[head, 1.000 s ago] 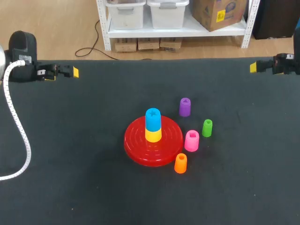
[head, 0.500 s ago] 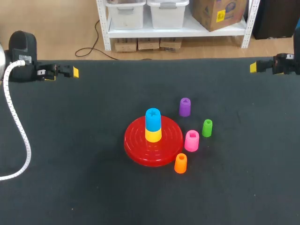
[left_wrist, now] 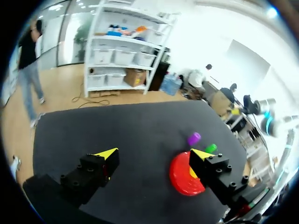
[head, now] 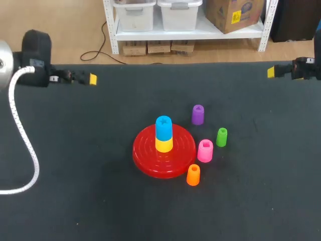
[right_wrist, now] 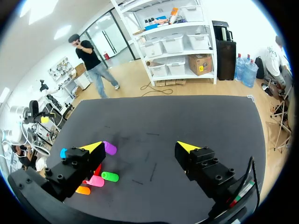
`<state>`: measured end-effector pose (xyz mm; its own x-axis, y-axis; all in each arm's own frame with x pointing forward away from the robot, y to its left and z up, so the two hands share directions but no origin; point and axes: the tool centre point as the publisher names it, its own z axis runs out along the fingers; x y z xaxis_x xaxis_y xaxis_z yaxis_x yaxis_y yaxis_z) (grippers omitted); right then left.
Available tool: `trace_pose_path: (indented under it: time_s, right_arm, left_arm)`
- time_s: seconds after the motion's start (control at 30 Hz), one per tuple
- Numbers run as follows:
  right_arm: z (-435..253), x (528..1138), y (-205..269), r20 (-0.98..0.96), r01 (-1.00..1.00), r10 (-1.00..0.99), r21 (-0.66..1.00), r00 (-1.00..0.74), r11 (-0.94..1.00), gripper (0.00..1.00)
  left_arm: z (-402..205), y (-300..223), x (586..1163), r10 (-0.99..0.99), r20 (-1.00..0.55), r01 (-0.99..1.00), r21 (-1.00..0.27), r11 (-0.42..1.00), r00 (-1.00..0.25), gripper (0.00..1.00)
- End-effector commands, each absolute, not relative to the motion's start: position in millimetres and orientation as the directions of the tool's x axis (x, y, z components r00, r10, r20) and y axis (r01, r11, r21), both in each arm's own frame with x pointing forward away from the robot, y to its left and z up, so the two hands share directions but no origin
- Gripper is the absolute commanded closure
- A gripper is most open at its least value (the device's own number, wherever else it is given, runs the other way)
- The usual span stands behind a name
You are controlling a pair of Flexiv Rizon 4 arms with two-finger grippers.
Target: Pick up and stack the cylinders on the red base in this order: pink,purple,orange,green
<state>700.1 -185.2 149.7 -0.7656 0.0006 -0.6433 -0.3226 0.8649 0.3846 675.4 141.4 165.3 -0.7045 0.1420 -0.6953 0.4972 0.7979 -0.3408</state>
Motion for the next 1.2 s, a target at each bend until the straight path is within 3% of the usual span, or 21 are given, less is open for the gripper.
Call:
trace_pose_path:
  time_s: [0.03,0.3,0.6,0.83,1.2]
  right_arm:
    - [150,700,-186,-0.643,-0.323,0.000,0.385,-0.766,0.865,0.00]
    - [150,700,-186,-0.643,-0.323,0.000,0.385,-0.766,0.865,0.00]
    - [150,700,-186,-0.643,-0.323,0.000,0.385,-0.766,0.865,0.00]
    - [150,700,-186,-0.643,-0.323,0.000,0.385,-0.766,0.865,0.00]
    - [150,700,-186,-0.643,-0.323,0.000,0.385,-0.766,0.865,0.00]
  left_arm:
    - [166,138,645,0.145,-0.853,0.791,-0.384,0.476,-0.502,0.00]
    - [176,113,600,0.073,-0.960,0.931,-0.241,0.275,-0.270,0.00]
    - [178,98,582,0.054,-0.982,0.976,-0.170,0.135,-0.179,0.00]
    - [168,104,589,0.111,-0.975,0.978,-0.178,0.114,-0.190,0.00]
    - [156,123,603,0.206,-0.957,0.961,-0.156,0.229,-0.204,0.00]
